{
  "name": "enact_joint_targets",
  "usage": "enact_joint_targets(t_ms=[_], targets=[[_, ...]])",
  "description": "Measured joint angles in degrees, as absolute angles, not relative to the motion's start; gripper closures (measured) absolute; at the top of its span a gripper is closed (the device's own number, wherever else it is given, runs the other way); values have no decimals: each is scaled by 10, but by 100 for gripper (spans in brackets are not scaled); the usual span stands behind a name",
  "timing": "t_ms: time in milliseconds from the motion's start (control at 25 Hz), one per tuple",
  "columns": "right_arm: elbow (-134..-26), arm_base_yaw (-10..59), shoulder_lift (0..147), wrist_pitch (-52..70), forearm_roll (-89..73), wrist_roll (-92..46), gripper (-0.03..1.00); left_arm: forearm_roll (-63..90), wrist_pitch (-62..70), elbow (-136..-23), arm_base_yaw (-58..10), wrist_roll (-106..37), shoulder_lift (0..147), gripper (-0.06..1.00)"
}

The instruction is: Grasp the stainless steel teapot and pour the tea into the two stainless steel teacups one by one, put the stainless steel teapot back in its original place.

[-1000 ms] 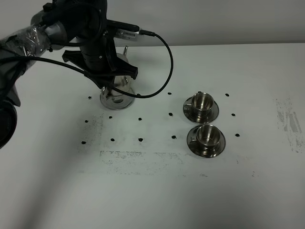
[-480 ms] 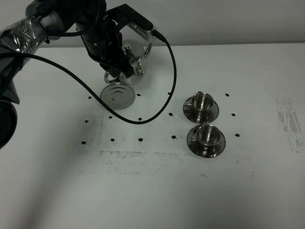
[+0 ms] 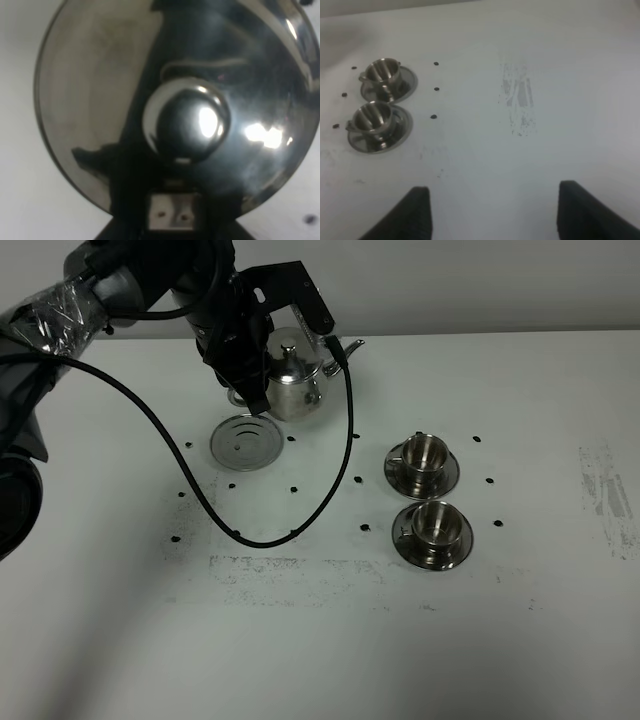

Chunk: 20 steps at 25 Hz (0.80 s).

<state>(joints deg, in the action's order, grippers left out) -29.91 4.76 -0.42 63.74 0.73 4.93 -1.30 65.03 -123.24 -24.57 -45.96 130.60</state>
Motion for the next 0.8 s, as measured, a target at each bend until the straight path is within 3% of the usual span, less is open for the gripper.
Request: enact_joint_targets(t_ms=[800], targets=[[-299,48,-4,637,7,49,45,-55,512,-1235,-275,-677,1371,76]])
